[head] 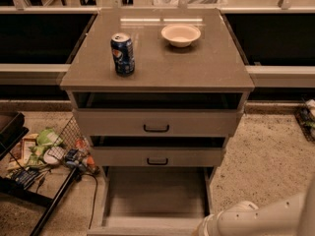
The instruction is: Close bottom drawer
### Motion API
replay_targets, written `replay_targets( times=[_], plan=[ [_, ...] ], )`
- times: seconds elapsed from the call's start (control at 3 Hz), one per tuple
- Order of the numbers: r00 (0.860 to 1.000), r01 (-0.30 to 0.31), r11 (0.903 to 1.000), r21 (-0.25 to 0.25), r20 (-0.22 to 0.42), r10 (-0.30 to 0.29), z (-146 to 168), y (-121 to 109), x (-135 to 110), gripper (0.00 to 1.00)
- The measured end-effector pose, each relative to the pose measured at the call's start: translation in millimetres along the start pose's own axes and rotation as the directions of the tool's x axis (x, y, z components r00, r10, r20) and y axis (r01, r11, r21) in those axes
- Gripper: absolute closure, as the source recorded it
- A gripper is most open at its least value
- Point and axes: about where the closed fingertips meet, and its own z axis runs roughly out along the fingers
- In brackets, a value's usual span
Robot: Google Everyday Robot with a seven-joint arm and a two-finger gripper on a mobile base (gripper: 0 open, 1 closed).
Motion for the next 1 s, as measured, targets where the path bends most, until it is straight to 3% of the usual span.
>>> replay_targets(
  times=[0.33, 0.67, 1.0],
  plan=[
    [0.996, -0.022, 0.9996, -0.018, 0.082, 0.024, 58.3, -12.2, -10.3, 1.0],
    [0.992, -0.069, 0.9942, -0.083, 0.101, 0.077, 118.5, 1.8, 4.2, 1.0],
    [0.988, -0.121, 0.978, -0.17, 0.074, 0.135, 164.8, 40.0, 46.5, 1.0]
  ],
)
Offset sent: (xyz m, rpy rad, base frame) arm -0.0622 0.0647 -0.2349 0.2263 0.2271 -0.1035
